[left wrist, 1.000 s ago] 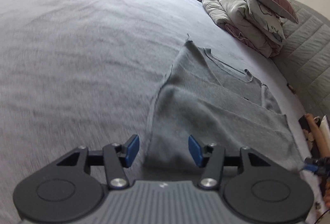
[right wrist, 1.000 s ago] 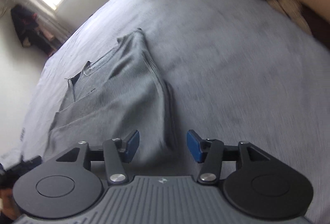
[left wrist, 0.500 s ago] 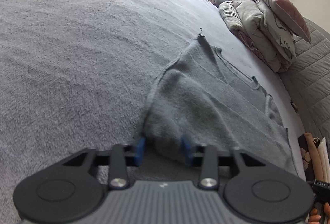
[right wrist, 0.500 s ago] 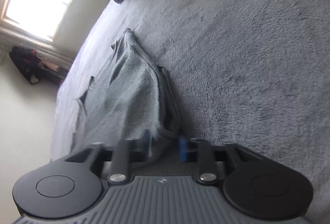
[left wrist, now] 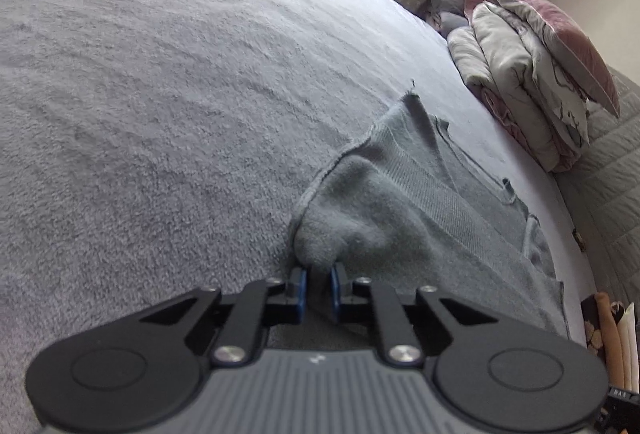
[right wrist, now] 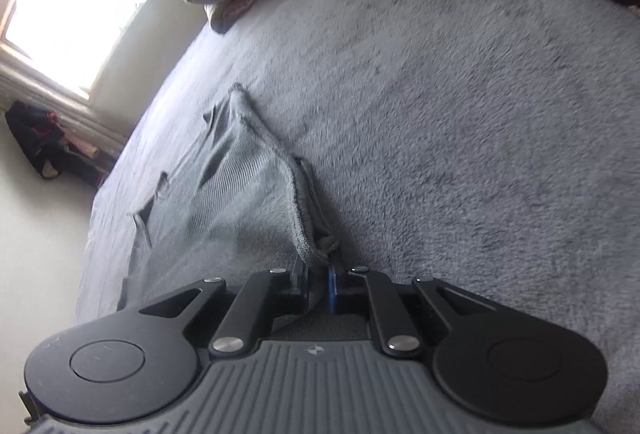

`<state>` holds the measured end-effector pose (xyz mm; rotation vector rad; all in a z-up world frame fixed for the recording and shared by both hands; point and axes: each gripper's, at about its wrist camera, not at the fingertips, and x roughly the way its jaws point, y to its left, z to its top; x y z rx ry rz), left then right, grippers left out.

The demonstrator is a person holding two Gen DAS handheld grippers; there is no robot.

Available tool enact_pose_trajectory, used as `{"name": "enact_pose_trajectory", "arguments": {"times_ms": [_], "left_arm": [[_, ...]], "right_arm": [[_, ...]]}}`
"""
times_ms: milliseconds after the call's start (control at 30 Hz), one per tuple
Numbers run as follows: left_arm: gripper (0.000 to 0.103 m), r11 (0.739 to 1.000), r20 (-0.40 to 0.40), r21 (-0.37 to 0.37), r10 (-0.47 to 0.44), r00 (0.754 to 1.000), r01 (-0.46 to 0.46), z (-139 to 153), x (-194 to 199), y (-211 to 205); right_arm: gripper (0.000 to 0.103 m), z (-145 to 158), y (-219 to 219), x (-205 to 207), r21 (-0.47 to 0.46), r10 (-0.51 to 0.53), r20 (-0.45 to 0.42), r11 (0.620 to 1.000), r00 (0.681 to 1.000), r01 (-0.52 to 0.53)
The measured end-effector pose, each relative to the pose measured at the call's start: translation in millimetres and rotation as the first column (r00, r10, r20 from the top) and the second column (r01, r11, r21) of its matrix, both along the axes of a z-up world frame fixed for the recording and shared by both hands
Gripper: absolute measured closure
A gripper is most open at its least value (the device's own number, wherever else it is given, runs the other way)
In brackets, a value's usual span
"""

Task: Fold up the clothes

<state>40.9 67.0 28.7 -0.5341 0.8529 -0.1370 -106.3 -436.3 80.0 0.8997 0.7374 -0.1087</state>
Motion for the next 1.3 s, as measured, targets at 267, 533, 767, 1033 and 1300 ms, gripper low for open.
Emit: {"name": "enact_pose_trajectory", "arguments": {"times_ms": [267, 533, 767, 1033, 1300], "left_arm": [[0.093, 0.997, 0.035, -0.048, 0.063, 0.997, -0.061, 11, -25, 17], [0.103, 0.991, 0.001, -0.084, 0.109, 0.994, -0.109, 13, -80, 36], [0.103, 0.994, -0.013, -0.088, 0.068, 0.998, -0.069, 8, -120, 53], [0.063, 0.983, 0.031, -0.145, 0.114, 0.993, -0.108, 6, -108, 64], [0.045, 0.989, 0.051, -0.133, 0.078, 0.996, -0.071, 2, -68, 40]], "right_arm": [[0.095, 12, -11, -27, 0.018, -0.076, 0.056, 0.997, 0.996, 0.075], [0.097, 31, -5, -86, -0.032, -0.077, 0.105, 0.996, 0.992, 0.08], [0.099, 38, -34, -137, -0.071, -0.099, 0.116, 0.992, 0.988, 0.107], [0.06, 17, -35, -127, 0.053, -0.088, 0.056, 0.995, 0.995, 0.085], [0.058, 14, -6, -91, 0.029, 0.024, 0.05, 0.999, 0.998, -0.026]]}}
